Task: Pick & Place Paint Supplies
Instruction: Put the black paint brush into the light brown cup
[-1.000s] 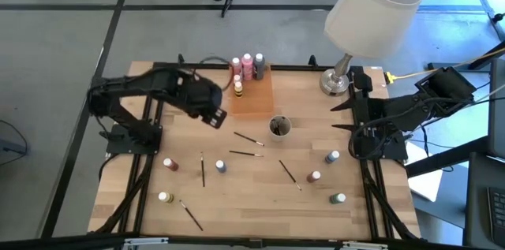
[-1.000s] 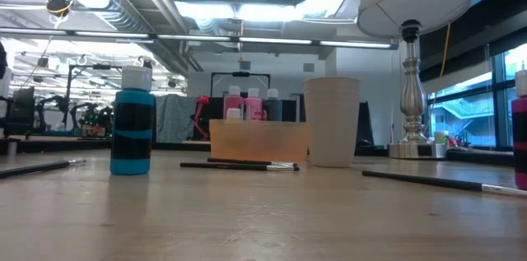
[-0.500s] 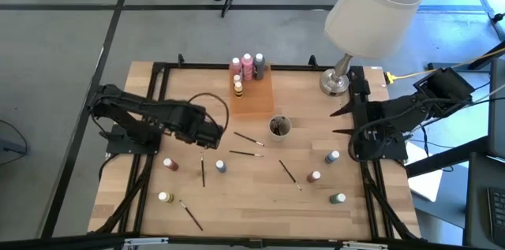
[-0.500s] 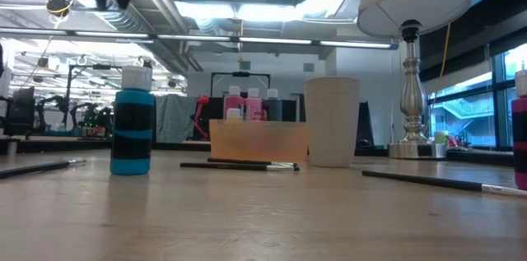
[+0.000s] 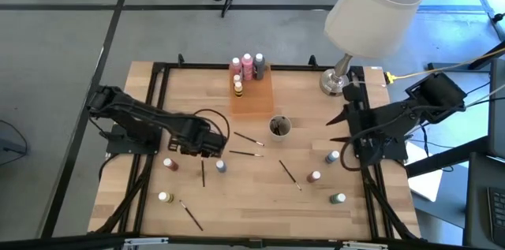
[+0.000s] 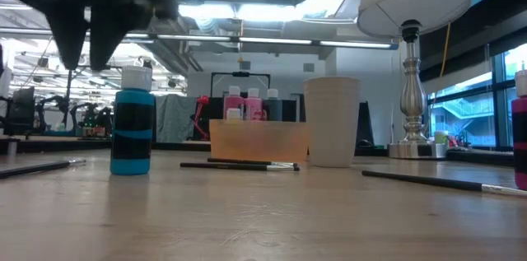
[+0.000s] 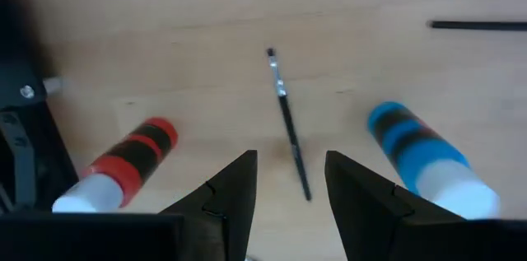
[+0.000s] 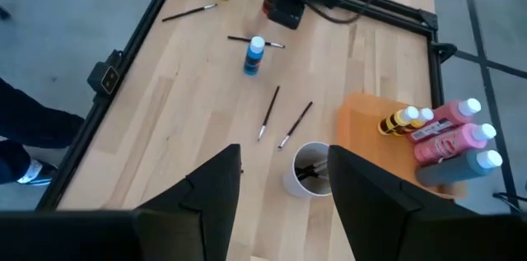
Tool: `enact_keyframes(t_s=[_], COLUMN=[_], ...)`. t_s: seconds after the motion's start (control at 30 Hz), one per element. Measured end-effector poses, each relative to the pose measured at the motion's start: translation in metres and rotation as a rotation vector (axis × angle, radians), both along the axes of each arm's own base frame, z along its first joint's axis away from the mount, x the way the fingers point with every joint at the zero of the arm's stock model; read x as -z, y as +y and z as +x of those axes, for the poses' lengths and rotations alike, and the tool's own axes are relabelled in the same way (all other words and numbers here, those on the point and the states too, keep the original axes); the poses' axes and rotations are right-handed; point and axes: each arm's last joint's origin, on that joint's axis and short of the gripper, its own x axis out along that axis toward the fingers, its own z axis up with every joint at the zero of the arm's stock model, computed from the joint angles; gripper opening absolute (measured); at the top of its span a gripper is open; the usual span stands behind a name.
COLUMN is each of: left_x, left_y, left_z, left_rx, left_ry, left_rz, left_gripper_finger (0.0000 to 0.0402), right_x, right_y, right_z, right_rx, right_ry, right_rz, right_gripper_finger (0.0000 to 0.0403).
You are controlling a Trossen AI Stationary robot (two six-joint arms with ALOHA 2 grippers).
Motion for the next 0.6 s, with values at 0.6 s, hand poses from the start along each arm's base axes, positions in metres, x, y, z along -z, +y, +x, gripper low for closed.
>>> enact_keyframes(t_s=[0.6], left_x=[0.072], left_y=[0.033], left_z=[-0.012], left_rx=[-0.091], left_ry=[-0.002], left_rz=[-0.061], left_gripper_finger=[0.0141], right_x=[0.011], right_y=[0.013], right_z=[0.019], right_rx=[-0.009], right_ry=[0.053], right_rz=[-0.030], right_gripper_finger=[0.0187])
